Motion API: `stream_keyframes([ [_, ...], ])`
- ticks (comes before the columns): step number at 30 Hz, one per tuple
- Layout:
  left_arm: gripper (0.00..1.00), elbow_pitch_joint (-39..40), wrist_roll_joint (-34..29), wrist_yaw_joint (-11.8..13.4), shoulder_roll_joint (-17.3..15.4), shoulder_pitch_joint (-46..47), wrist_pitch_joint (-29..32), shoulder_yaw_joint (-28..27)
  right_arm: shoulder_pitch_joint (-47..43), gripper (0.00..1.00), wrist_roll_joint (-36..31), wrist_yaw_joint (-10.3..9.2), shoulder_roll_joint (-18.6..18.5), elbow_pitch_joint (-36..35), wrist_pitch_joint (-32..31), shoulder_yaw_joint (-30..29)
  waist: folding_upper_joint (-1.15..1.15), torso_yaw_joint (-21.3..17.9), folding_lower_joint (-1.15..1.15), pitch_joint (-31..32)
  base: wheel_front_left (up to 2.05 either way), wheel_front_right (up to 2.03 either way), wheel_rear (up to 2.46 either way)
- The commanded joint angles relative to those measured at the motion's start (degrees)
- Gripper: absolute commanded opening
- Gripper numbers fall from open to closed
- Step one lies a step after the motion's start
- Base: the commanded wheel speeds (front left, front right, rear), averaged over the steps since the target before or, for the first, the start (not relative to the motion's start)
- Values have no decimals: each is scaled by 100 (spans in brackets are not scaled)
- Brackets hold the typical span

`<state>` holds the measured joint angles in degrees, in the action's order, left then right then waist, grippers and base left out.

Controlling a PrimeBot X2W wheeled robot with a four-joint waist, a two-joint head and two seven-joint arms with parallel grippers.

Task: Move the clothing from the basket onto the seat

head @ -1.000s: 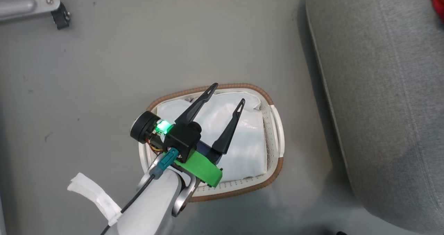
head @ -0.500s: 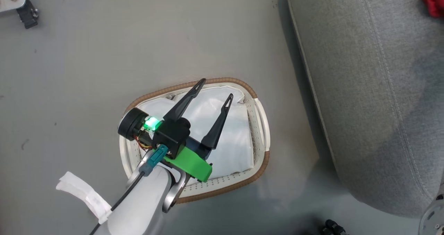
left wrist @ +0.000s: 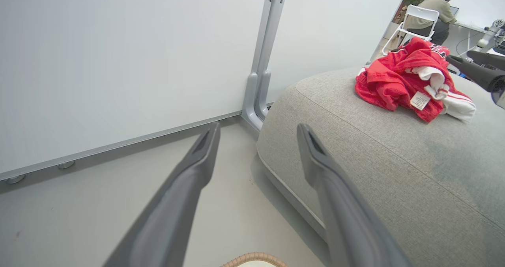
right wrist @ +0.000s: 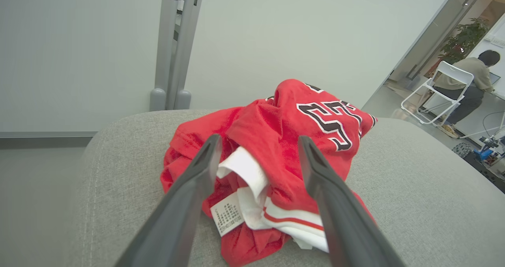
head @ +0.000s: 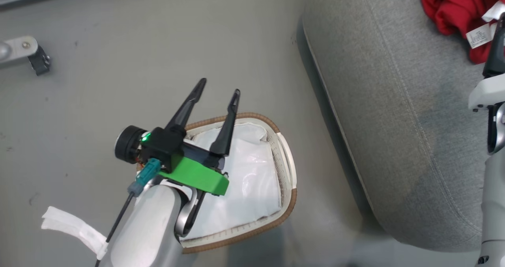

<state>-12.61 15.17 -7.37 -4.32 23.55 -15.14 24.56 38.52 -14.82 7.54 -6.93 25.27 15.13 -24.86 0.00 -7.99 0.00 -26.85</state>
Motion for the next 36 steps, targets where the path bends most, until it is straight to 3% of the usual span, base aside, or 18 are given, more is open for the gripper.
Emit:
stream_keyframes([
  [1, 100, 5, 57, 20, 28, -112, 0, -116, -123, 100, 51, -9, 27, -52, 2, 86, 0, -10, 0, 375, 0, 0, 0],
  [21, 100, -253, 64, 293, 139, -1334, 3, -2054, -1172, 100, 971, -10, 379, -412, 2, 1788, 0, 770, 0, 1832, 0, 0, 0],
  [36, 100, -186, 330, 452, 139, -2586, 2, -2295, -2716, 100, 2099, -9, 391, -761, 2, 2891, 0, 1063, 0, 2583, 0, 0, 0],
])
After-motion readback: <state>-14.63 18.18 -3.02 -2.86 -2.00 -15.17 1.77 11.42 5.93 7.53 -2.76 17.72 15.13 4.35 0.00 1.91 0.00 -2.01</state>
